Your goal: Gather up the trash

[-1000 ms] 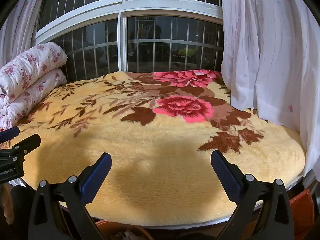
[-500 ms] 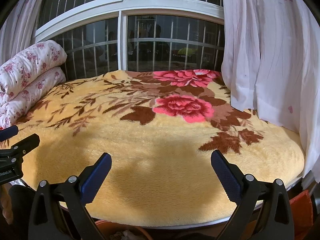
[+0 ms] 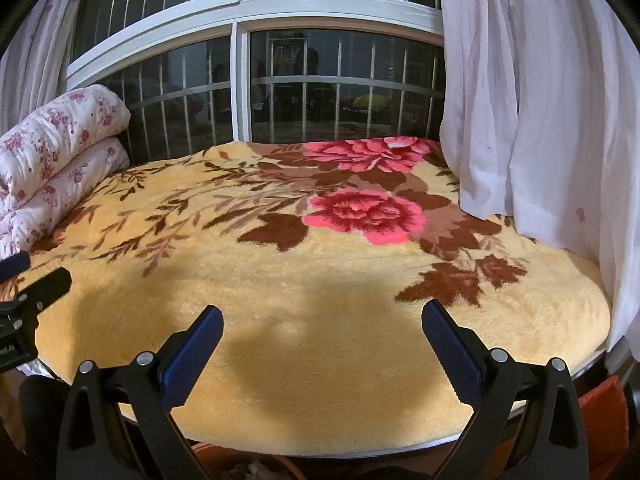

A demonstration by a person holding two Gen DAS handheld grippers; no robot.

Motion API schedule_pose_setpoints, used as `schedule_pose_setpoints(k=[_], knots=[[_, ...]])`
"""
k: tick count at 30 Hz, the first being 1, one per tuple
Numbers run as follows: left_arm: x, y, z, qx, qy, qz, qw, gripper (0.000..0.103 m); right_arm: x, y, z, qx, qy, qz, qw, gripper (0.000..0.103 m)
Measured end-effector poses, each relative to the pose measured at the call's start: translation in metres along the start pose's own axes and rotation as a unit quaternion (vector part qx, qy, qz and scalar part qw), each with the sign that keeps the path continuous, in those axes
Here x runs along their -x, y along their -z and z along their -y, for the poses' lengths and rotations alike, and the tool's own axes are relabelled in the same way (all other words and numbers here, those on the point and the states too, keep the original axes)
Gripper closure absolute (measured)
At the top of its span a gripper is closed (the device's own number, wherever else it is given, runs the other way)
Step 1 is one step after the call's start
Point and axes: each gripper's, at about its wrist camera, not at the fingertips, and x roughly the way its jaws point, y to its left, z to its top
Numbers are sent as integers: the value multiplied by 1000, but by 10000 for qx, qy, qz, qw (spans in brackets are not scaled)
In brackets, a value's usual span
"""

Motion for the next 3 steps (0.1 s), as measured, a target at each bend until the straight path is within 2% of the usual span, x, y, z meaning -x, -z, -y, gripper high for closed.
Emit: schedule_pose_setpoints(k=[3], knots=[[0,1,-2,22,-61,41,10000,8,0,1,2,17,10,7,10000,5]])
